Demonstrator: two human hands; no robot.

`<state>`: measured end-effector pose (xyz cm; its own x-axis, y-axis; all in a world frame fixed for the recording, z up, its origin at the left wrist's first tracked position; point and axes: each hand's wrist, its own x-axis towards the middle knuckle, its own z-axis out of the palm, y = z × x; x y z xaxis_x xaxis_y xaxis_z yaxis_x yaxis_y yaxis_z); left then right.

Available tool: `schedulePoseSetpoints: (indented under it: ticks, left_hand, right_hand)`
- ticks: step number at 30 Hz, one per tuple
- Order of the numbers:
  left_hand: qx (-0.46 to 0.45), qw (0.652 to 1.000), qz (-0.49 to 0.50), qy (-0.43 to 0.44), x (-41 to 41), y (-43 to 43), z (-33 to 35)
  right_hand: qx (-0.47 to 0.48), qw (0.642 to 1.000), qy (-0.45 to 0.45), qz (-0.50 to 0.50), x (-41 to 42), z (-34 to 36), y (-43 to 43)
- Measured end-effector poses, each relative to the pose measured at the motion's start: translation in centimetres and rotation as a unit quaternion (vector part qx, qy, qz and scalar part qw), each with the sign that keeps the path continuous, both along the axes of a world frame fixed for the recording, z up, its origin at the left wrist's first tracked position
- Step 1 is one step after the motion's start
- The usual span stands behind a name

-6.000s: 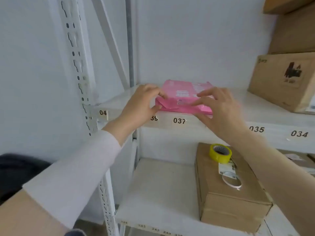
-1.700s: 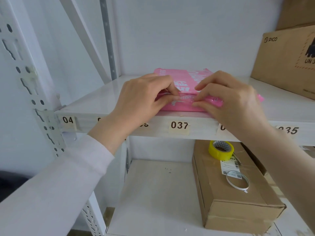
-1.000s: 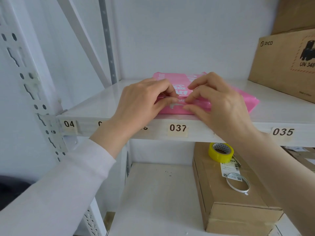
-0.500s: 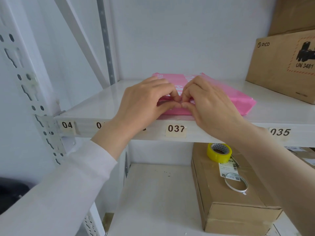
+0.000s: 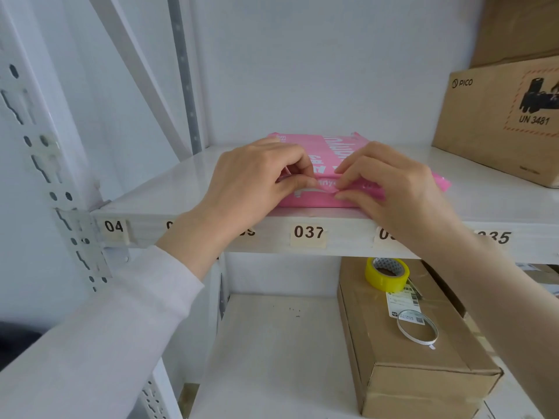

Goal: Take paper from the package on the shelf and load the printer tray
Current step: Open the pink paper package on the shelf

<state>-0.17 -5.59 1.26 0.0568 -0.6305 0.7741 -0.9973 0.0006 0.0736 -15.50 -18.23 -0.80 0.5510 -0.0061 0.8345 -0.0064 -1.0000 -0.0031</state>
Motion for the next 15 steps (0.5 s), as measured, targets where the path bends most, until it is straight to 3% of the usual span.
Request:
schedulePoseSetpoints:
  ticks: [5, 15]
  left_hand:
    - [0.003, 1.000, 0.001, 0.020, -0.1, 0.1, -0.1]
    - [-0.013, 1.000, -0.007, 0.026, -0.3, 0.1, -0.3]
  right_hand:
    - [-0.007, 1.000, -0.004, 0.006, -0.1, 0.4, -0.1]
    - [-0.023, 0.996, -0.026, -0.085, 0.6, 0.6, 1.0]
